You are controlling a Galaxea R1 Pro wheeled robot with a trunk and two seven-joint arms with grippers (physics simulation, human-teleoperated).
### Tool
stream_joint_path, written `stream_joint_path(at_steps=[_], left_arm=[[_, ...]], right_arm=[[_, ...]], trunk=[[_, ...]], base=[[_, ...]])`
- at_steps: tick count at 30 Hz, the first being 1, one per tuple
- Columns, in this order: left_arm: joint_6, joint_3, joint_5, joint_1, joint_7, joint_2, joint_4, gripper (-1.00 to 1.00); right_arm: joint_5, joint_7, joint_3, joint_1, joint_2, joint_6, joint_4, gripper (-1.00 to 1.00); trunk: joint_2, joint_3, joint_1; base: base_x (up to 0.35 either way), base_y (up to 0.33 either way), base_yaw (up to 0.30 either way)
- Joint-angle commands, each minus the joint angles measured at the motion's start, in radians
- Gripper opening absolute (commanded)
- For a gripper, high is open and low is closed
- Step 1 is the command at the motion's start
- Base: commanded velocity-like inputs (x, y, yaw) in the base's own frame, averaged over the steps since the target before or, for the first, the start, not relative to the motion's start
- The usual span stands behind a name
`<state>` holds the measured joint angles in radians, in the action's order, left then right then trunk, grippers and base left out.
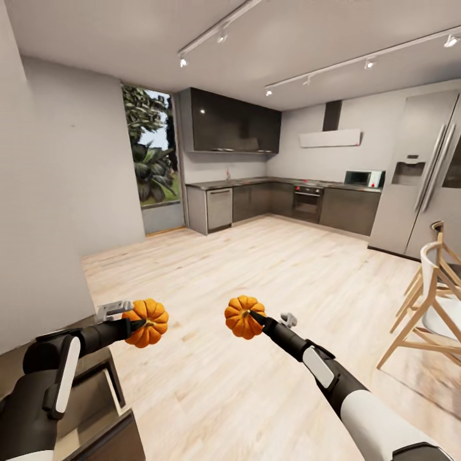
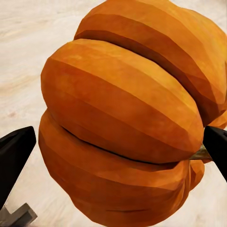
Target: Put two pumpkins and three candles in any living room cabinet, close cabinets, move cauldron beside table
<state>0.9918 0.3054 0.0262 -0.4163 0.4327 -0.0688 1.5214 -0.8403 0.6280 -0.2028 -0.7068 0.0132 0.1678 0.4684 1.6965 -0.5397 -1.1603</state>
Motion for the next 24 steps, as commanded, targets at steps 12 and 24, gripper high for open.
stream_joint_path(at_steps=[12, 24], left_arm=[[0.005, 0.003, 0.004, -0.001, 0.005, -0.008, 0.000, -1.00], [0.005, 0.031, 0.004, -0.001, 0.005, -0.012, 0.001, -1.00]], right_arm=[[0.011, -0.008, -0.007, 0.000, -0.001, 0.008, -0.003, -1.00], [0.051, -0.035, -0.008, 0.000, -0.006, 0.010, -0.004, -1.00]], trunk=[[-0.084, 0.051, 0.046], [-0.168, 0.102, 0.092]], base=[[0.000, 0.000, 0.218], [0.000, 0.000, 0.217]])
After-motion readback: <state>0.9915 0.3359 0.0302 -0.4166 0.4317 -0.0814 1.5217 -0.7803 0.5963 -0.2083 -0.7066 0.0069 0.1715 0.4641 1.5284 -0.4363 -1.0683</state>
